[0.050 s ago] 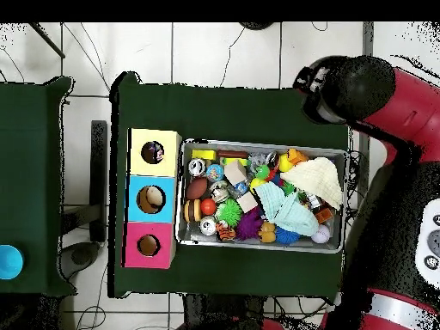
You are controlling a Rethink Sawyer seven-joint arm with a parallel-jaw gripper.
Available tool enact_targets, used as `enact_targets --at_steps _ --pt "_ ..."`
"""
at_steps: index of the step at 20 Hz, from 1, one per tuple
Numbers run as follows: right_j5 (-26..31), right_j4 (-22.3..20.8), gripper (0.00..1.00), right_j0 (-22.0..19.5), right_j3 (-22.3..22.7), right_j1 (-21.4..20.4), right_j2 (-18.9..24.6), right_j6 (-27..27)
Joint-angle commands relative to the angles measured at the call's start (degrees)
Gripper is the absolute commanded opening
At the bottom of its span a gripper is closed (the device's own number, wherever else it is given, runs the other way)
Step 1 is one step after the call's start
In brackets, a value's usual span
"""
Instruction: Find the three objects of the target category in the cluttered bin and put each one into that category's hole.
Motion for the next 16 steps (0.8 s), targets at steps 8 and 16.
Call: enact_targets --at_steps 8,16 --pt "-2.2 -3.2 0.0 -0.9 12.0 1.3 10.8 -10.3" --pt "-6.9 -3.1 0.0 -2.1 15.4 2.7 14.0 -7.9"
